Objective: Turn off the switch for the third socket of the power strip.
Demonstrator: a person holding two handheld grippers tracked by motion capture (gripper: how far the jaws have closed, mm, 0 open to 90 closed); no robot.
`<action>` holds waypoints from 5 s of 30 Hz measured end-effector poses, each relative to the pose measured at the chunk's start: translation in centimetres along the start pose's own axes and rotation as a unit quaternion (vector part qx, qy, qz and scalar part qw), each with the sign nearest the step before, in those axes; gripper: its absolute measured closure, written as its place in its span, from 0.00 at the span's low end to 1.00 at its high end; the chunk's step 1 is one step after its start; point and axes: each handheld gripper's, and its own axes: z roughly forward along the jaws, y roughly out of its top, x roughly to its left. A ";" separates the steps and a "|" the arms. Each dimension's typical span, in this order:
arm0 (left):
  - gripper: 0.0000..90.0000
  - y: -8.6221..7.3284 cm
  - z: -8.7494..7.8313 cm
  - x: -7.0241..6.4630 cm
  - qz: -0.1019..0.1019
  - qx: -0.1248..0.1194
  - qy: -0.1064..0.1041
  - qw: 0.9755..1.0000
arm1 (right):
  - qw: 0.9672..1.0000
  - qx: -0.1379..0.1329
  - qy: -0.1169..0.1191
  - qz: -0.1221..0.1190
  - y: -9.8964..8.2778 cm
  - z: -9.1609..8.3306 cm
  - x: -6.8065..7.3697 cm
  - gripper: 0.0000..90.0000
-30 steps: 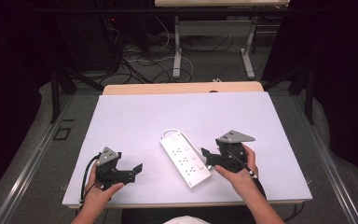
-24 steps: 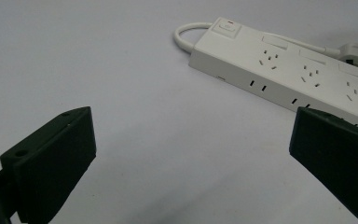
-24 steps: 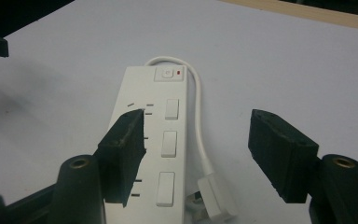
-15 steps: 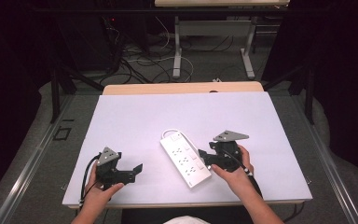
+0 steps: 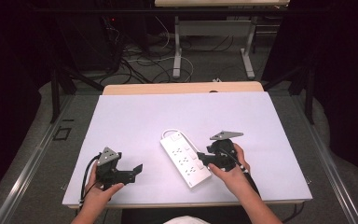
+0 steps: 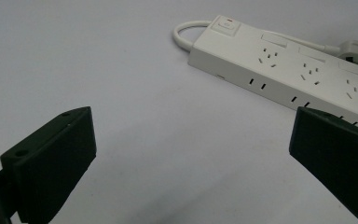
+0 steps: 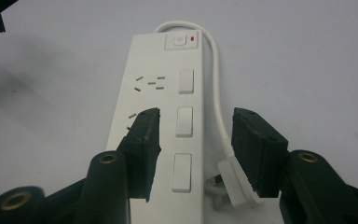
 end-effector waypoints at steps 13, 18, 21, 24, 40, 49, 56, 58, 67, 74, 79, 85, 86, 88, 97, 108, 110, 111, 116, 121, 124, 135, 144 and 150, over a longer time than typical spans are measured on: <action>0.01 0.0 0.1 0.0 0.002 0.000 0.000 1.000 | 0.998 0.057 0.005 0.001 -0.1 1.3 0.5 0.86; 0.01 0.0 0.0 0.0 0.003 0.000 0.000 1.000 | 0.997 0.077 0.002 0.003 -0.1 1.8 0.9 0.93; 0.01 0.0 0.0 0.0 0.003 0.001 -0.001 1.000 | 0.996 0.093 -0.003 -0.001 -0.1 1.9 1.0 0.96; 0.01 0.0 0.0 0.0 0.002 0.001 -0.001 1.000 | 0.996 0.090 -0.006 -0.002 -0.3 2.1 0.9 0.98; 0.01 0.0 0.1 0.1 0.003 0.001 -0.001 1.000 | 0.994 0.111 0.003 0.006 -1.0 2.7 0.7 1.00; 0.01 0.0 0.1 0.1 0.004 0.002 -0.001 1.000 | 0.993 0.120 0.004 0.006 -1.3 2.8 0.7 1.00; 0.01 0.0 0.1 0.0 0.004 0.001 -0.001 1.000 | 0.993 0.114 0.009 0.014 -1.4 3.0 0.6 1.00; 0.01 0.0 0.1 0.0 0.003 0.001 -0.001 1.000 | 0.992 0.122 0.006 0.012 -1.4 2.9 0.6 1.00; 0.01 0.0 0.1 0.0 0.004 0.004 -0.001 1.000 | 0.991 0.135 0.007 0.023 -1.3 2.8 0.6 1.00; 0.01 0.0 0.1 0.0 0.004 0.004 -0.001 1.000 | 0.992 0.124 0.008 0.018 -1.4 2.9 0.5 1.00; 0.01 0.0 0.1 0.0 0.005 0.004 -0.001 1.000 | 0.992 0.127 0.011 0.017 -1.5 3.1 0.5 1.00; 0.01 0.0 0.1 0.0 0.005 0.004 -0.001 1.000 | 0.991 0.135 0.008 0.021 -1.6 3.0 0.5 1.00; 0.01 -0.1 0.1 0.0 0.005 0.004 0.000 1.000 | 0.991 0.131 0.009 0.022 -1.6 3.1 0.6 1.00; 0.01 0.0 0.1 0.0 0.005 0.003 -0.001 1.000 | 0.991 0.133 0.009 0.022 -1.6 3.1 0.5 1.00; 0.01 -0.1 0.2 0.0 0.002 0.005 -0.001 1.000 | 0.992 0.123 0.009 0.024 -1.5 2.9 0.4 1.00; 0.01 -0.2 0.1 0.1 0.001 0.005 0.001 1.000 | 0.994 0.102 0.020 0.015 -1.2 2.4 0.3 0.88; 0.01 -0.2 0.1 0.0 0.001 0.005 0.001 1.000 | 0.995 0.099 0.020 0.015 -1.1 2.3 0.3 0.86; 0.01 -0.2 0.2 0.0 -0.004 0.002 0.002 1.000 | 0.993 0.114 0.019 0.012 -1.0 2.0 0.2 0.85; 0.01 -0.1 0.3 0.0 -0.004 0.004 -0.001 1.000 | 0.996 0.090 0.020 0.012 -1.1 2.0 0.3 0.76; 0.01 -0.1 0.3 0.0 -0.001 0.007 -0.001 1.000 | 0.996 0.089 0.017 0.006 -1.0 1.9 0.2 0.68; 0.01 -0.1 0.3 0.1 0.003 0.012 -0.001 1.000 | 0.995 0.095 0.013 0.004 -0.9 1.7 0.3 0.61; 0.01 -0.1 0.3 0.1 0.002 0.010 -0.001 1.000 | 0.998 0.055 -0.007 -0.024 -0.6 1.3 0.4 0.36; 0.01 -0.1 0.3 0.1 0.002 0.011 -0.001 1.000 | 0.997 0.022 -0.026 -0.069 -0.4 0.8 0.3 0.24; 0.01 -0.1 0.4 0.0 -0.002 0.007 -0.001 1.000 | 0.997 0.006 -0.036 -0.064 -0.3 0.4 0.2 0.22</action>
